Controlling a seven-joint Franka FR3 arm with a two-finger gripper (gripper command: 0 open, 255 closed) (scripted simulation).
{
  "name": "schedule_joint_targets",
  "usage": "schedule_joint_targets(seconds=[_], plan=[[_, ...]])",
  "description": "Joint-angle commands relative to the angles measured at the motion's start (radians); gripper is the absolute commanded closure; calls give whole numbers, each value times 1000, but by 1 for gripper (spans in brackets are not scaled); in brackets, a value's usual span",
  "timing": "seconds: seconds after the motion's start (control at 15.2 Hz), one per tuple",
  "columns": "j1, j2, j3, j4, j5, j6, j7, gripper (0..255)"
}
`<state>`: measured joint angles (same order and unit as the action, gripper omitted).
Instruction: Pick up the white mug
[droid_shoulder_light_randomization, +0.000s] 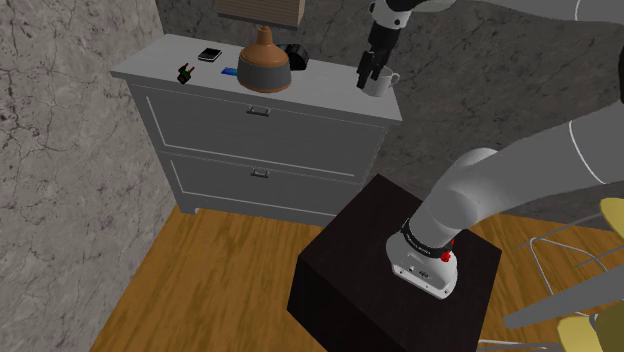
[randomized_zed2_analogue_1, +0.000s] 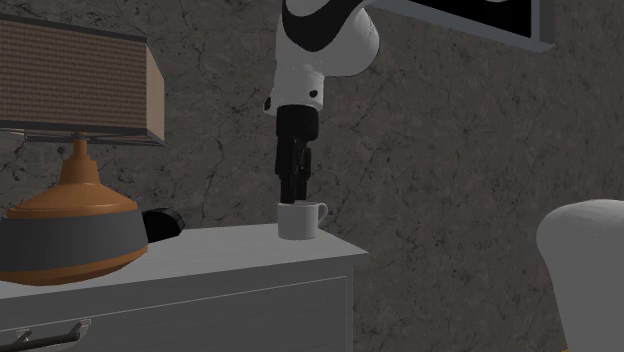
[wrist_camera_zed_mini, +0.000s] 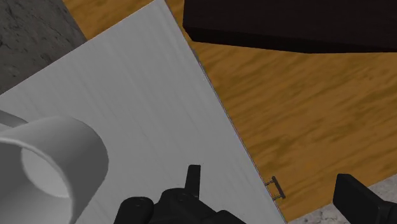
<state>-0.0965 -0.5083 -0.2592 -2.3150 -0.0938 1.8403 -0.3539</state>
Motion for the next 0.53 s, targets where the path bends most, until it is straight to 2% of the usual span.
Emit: schedule_joint_targets(seconds=[0.0, 0.46], plan=[[-11, 56, -32, 37, -13, 28, -32, 0], [-40, 250, -132, 184, -19, 105, -138, 0]])
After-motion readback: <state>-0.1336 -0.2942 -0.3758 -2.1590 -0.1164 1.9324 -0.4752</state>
